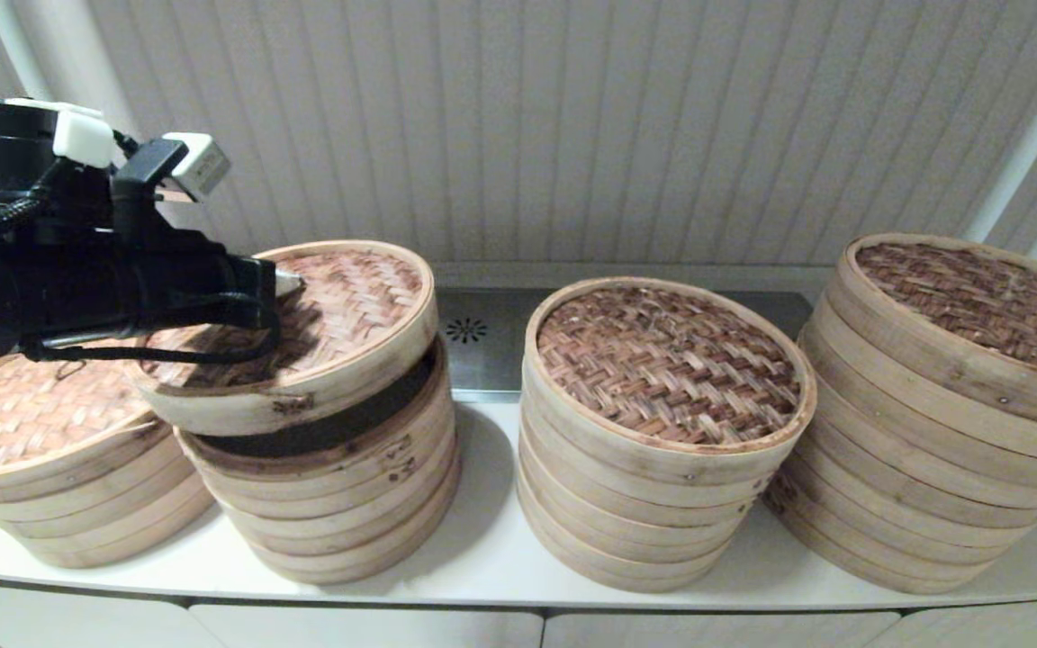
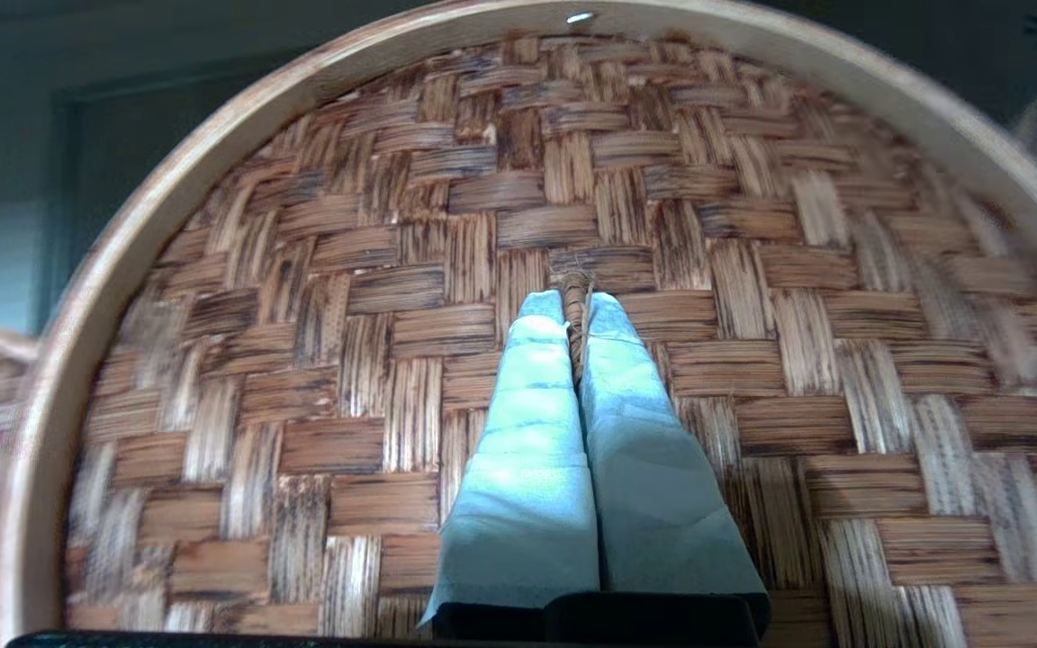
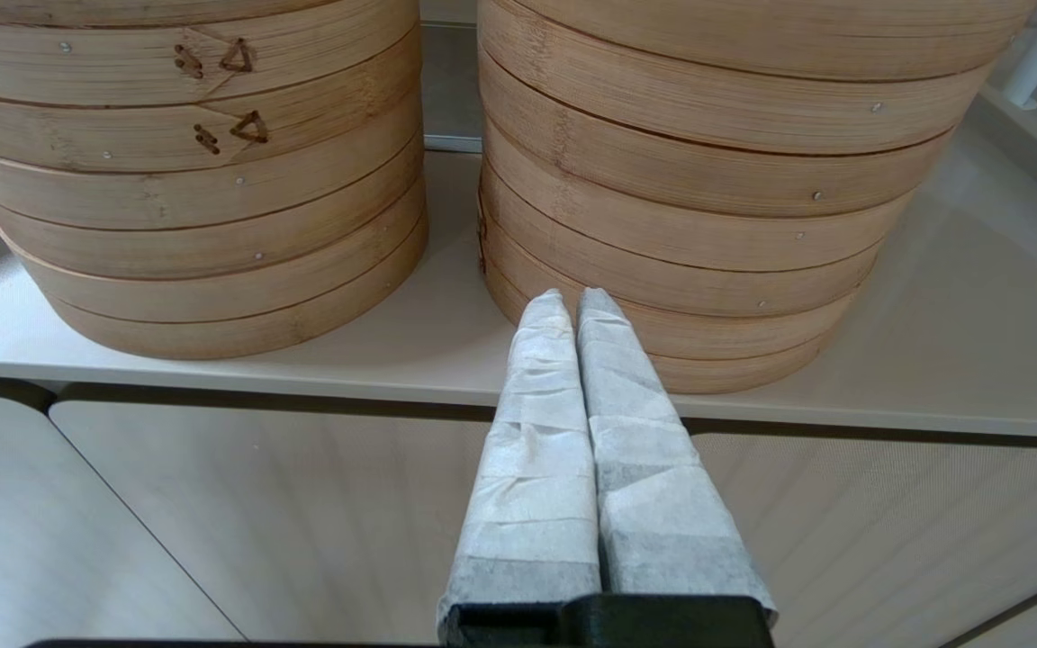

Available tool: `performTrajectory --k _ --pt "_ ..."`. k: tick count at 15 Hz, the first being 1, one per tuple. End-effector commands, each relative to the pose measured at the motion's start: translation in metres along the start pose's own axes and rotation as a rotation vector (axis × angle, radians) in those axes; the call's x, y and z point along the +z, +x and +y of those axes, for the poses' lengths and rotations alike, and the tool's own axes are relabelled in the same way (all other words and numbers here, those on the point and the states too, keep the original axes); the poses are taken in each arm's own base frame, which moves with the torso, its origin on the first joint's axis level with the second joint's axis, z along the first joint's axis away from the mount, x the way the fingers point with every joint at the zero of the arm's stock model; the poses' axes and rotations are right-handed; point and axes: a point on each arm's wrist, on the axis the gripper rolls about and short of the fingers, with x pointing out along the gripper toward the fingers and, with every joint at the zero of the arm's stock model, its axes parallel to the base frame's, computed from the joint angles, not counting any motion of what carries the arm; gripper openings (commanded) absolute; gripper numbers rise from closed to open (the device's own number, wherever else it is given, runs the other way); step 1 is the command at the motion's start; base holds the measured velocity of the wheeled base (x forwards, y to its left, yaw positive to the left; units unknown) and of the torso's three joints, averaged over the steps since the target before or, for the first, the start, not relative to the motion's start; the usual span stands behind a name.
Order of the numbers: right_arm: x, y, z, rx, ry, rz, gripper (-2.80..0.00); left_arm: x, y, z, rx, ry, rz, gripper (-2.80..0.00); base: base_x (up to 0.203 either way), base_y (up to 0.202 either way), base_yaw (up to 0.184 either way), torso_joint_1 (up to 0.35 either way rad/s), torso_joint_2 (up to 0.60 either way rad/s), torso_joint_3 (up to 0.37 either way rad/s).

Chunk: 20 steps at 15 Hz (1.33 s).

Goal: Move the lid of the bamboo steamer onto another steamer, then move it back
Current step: Put the steamer

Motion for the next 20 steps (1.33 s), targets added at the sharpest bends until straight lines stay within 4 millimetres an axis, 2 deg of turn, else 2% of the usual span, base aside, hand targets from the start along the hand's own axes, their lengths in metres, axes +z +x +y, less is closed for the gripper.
performTrajectory --k 1,7,15,20 --pt "0.000 0.000 0.000 0.003 -0.001 -0.005 -2.80 0.005 -0.010 0.010 0.036 -0.007 -0.029 -2.80 0.000 0.000 0.000 0.000 0.00 0.000" --pt "0.000 0.000 0.000 0.003 -0.003 -0.005 -2.80 0.003 -0.034 0.065 0.196 -0.042 -0.044 -2.80 0.000 0.000 0.000 0.000 0.00 0.000" --pt "0.000 0.000 0.000 0.003 -0.001 -0.005 -2.80 -0.031 -0.075 0.137 0.344 -0.065 0.006 -2.80 0.000 0.000 0.000 0.000 0.00 0.000" --pt "0.000 0.000 0.000 0.003 -0.001 -0.005 -2.80 -0.051 -0.088 0.182 0.402 -0.104 0.003 -2.80 0.000 0.000 0.000 0.000 0.00 0.000"
